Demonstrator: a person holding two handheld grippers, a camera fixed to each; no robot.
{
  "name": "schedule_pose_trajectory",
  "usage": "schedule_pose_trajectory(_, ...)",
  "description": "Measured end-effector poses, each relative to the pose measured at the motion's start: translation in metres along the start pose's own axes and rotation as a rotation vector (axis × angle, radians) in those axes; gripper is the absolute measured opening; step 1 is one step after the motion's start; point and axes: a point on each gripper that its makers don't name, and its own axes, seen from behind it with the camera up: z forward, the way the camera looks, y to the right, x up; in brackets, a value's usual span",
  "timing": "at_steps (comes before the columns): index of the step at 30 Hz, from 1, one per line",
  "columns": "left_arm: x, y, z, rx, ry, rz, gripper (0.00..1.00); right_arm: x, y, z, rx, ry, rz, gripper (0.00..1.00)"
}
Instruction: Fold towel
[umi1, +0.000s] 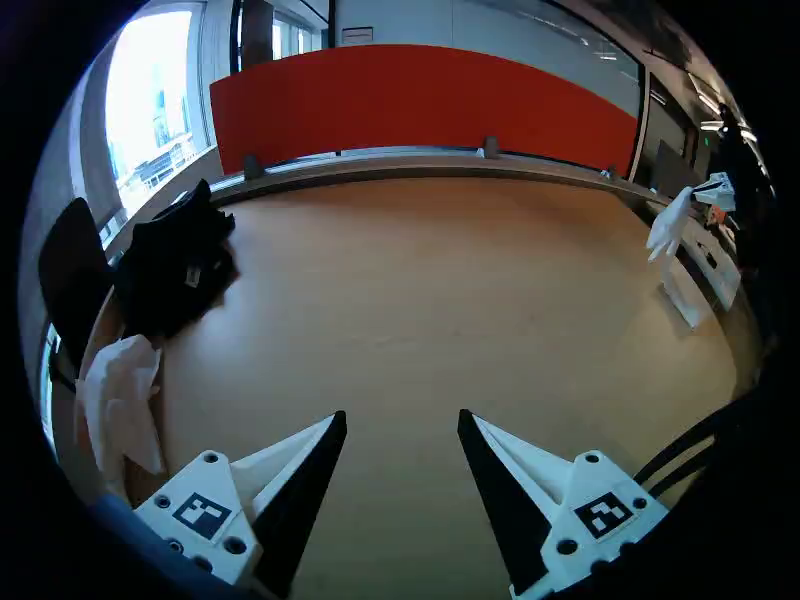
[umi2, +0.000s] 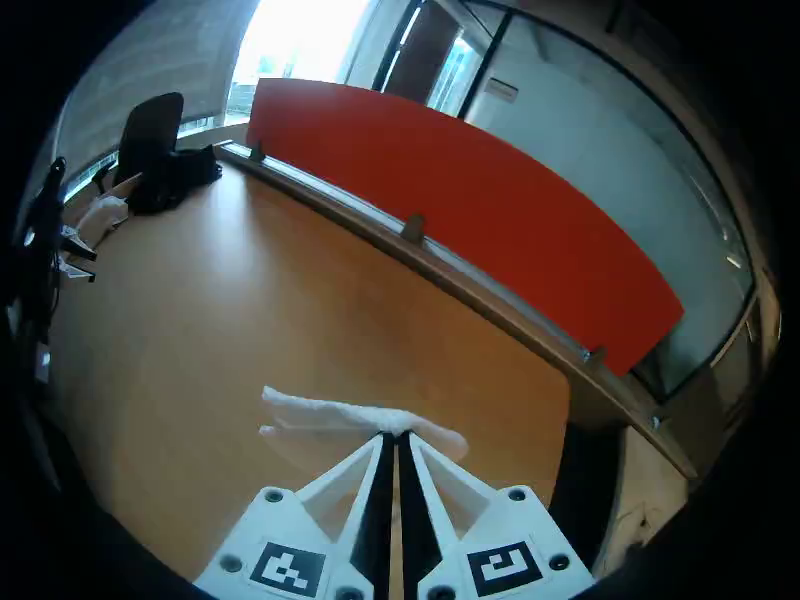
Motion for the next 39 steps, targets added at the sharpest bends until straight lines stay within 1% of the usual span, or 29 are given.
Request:
schedule_pose_trajectory(9,0.003,0.006,0.002,0.004,-0.005,0.007,0.82,-0.017,0.032,0.005,-0.028,-0.033,0.023,0.05)
schedule_pose_trajectory(15,0.004,0.01,0.002,0.004,-0.005,0.011,0.82,-0.024,0.046,0.004,-0.039,-0.048,0.03,0.05)
schedule_pose_trajectory(21,0.006,0.011,0.002,0.006,-0.006,0.012,0.82,-0.032,0.052,0.003,-0.043,-0.057,0.035,0.04)
schedule_pose_trajectory(27,0.008,0.012,0.003,0.007,-0.006,0.016,0.82,-0.043,0.057,-0.003,-0.053,-0.067,0.045,0.04)
schedule_pose_trajectory(35,0.012,0.018,0.004,-0.002,-0.004,0.023,0.82,-0.068,0.059,-0.019,-0.062,-0.087,0.066,0.04)
schedule_pose_trajectory(39,0.014,0.02,0.004,-0.007,-0.004,0.03,0.82,-0.088,0.059,-0.029,-0.072,-0.109,0.084,0.04)
